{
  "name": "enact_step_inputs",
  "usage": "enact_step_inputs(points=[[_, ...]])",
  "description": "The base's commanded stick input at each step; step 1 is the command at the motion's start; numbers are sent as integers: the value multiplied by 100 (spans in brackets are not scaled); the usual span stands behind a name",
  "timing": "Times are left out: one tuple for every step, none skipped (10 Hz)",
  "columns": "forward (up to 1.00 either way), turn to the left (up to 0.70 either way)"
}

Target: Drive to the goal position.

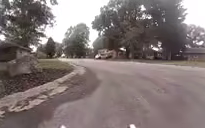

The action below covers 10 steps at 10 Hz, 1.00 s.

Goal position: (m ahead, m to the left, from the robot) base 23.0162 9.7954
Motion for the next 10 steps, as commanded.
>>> enact_step_inputs(points=[[70, 0], [70, 0], [70, 0], [70, -6], [70, -25], [70, -35], [70, -27], [70, 0], [70, 0], [70, 0]])
